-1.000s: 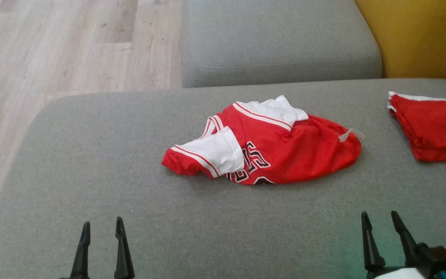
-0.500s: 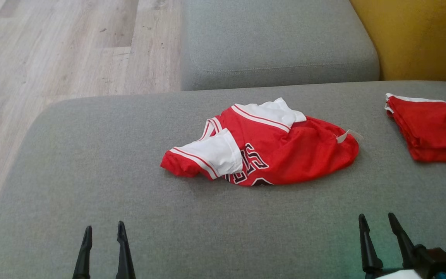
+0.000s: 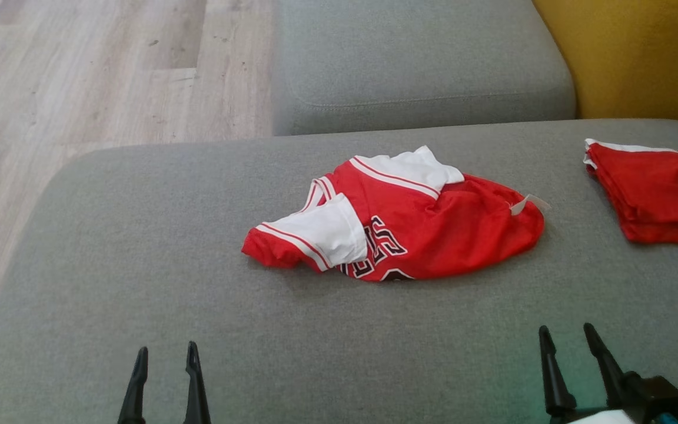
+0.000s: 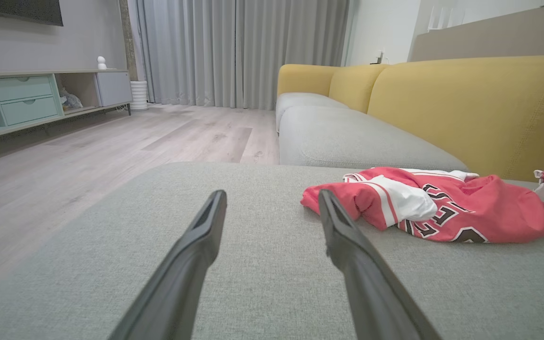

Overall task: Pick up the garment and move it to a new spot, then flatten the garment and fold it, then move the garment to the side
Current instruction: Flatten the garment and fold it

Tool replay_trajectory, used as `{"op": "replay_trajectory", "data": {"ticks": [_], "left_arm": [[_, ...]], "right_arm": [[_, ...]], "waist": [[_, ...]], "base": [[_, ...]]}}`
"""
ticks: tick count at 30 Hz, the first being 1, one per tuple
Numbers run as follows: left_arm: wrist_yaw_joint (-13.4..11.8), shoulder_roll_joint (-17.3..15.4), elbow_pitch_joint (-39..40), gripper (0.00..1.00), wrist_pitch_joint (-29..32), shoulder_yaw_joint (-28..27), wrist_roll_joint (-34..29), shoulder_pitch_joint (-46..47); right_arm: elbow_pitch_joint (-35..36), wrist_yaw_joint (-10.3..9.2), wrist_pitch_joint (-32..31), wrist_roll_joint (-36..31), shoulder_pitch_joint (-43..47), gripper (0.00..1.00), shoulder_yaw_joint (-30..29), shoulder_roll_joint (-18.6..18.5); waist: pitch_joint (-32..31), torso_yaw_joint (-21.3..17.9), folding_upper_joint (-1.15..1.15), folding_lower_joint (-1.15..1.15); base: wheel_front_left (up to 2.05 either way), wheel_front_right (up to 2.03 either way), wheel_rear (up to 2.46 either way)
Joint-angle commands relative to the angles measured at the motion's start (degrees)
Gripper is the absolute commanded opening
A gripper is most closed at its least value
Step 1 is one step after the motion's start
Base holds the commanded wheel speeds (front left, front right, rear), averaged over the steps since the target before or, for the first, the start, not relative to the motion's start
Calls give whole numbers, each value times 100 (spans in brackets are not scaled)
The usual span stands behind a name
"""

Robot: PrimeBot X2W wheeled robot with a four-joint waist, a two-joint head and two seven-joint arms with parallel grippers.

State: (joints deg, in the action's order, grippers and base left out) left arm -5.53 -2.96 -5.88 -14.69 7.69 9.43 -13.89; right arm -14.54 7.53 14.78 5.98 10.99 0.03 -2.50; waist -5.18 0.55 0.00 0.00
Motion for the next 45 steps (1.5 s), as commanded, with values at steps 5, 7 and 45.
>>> {"op": "replay_trajectory", "data": {"ticks": [5,7,45], "left_arm": [[199,8,-148,100,-30,-46,11,378],[319,8,-437,100,-30,-18,37,630],[1223,-278,-5976,0,-20,498,458,5074]], "right_arm": [[228,-4,22,-106,-261,100,264,-38],[257,-4,22,-135,-304,100,305,-38],[315,-4,22,-113,-1336,100,956,-38]], "waist": [[130,-138,0,0],[248,-215,0,0],[1762,-1246,0,0]], "base": [[0,0,0],[0,0,0],[0,0,0]]}}
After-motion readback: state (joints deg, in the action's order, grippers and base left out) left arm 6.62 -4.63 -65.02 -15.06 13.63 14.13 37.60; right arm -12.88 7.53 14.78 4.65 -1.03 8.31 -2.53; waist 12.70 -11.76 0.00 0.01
